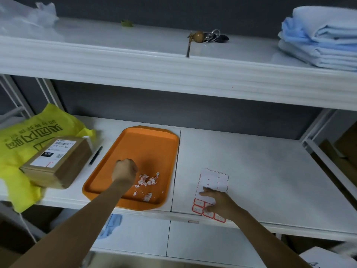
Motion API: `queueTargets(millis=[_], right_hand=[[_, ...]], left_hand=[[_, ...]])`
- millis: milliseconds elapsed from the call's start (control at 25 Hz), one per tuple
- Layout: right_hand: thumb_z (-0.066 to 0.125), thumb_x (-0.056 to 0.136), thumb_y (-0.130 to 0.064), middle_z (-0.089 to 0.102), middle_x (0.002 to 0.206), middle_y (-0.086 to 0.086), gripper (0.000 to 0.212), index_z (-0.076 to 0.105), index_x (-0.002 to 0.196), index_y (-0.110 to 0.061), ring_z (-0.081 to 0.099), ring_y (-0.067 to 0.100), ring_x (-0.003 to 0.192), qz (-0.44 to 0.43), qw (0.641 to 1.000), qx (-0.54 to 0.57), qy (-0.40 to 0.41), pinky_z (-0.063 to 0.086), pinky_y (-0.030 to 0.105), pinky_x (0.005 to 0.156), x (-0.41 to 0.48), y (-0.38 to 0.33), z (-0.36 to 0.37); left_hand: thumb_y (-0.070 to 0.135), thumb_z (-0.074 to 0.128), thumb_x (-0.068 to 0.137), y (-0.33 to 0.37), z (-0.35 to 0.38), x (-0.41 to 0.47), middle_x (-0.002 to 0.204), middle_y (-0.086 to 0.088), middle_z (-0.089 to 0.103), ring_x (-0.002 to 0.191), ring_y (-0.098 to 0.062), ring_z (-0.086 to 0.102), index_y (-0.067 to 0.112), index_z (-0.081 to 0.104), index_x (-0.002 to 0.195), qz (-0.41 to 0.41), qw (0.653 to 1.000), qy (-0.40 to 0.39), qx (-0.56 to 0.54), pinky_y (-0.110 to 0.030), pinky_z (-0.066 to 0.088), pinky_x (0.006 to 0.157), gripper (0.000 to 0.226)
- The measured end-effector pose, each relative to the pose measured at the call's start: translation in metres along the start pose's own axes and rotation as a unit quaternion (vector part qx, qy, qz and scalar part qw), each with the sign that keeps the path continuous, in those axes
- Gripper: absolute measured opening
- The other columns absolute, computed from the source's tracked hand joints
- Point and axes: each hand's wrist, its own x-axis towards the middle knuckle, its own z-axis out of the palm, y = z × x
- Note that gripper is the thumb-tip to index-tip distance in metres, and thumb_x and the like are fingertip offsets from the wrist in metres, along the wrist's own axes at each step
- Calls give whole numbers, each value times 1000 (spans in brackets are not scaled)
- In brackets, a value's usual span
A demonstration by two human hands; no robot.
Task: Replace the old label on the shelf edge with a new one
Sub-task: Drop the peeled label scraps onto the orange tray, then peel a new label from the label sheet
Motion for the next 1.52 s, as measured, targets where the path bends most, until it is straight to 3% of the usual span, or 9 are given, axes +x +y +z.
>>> queueTargets(millis=[240, 440, 520, 600, 800, 960, 1200, 1360, 1520], right_hand=[[75, 82, -14, 41, 149, -5, 55, 56, 132, -23, 38, 18, 138, -12, 1000, -24, 5, 32, 36, 115, 1, 3, -1], [71, 85, -18, 62, 126, -1, 27, 69, 113, -17, 55, 15, 119, -71, 987, -22, 140, 43, 32, 105, -6, 9, -5], [67, 89, -28, 67, 107, -3, 15, 70, 99, -18, 61, 15, 105, -33, 978, -75, 193, 50, 25, 89, -14, 8, -12], [62, 90, -41, 66, 83, -3, 24, 63, 82, -18, 67, 16, 80, 54, 972, -104, 205, 51, 22, 67, -23, 7, -18], [58, 88, -54, 67, 61, -3, 43, 65, 82, -12, 67, 13, 49, 239, 966, -4, 94, 56, 23, 52, -46, 13, -26], [71, 84, -41, 72, 67, 11, 39, 64, 86, -3, 71, 24, 57, 267, 942, 187, 77, 60, 32, 57, -57, 18, -21], [76, 78, -11, 73, 83, 22, 23, 68, 93, 5, 72, 35, 78, 244, 867, 425, 89, 59, 40, 70, -70, 18, -23], [73, 79, -10, 72, 79, 18, 21, 68, 93, 6, 71, 31, 69, 297, 870, 377, 116, 58, 36, 61, -71, 17, -19], [74, 81, -14, 72, 78, 23, 26, 64, 89, 9, 72, 34, 69, 305, 887, 320, 131, 60, 37, 60, -70, 20, -14]], left_hand=[[-11, 49, 91, 2, 3, 8, 114, -17, 68, 96, -29, 66, 1, 70, 111, 3, 1000, -19, -21, -34, 55, 80, 32], [4, 52, 96, 34, 10, -1, 96, -13, 72, 77, -24, 66, 6, 70, 106, 62, 998, -14, -2, -30, 52, 65, 21], [6, 52, 95, 54, 17, -6, 101, -8, 72, 83, -21, 67, 9, 70, 106, 93, 996, -16, -6, -29, 55, 72, 21], [6, 53, 94, 72, 28, -13, 106, -3, 70, 88, -19, 67, 14, 70, 107, 141, 990, -26, -13, -28, 55, 78, 22], [20, 58, 93, 110, 66, -42, 110, 7, 73, 95, -10, 67, 23, 73, 107, 258, 961, -92, -42, -23, 51, 89, 21], [29, 57, 95, 124, 101, -72, 129, 9, 64, 117, -13, 60, 24, 66, 123, 284, 936, -206, -36, -24, 45, 103, 30], [33, 53, 97, 139, 127, -98, 137, -2, 58, 123, -21, 55, 22, 52, 138, 301, 917, -263, 3, -31, 44, 105, 42], [41, 42, 100, 138, 136, -111, 143, -6, 51, 129, -25, 49, 16, 43, 143, 353, 900, -203, 153, -34, 40, 109, 49], [42, 39, 102, 142, 139, -117, 133, -9, 57, 120, -28, 55, 14, 45, 138, 368, 888, -182, 208, -36, 45, 99, 47]])
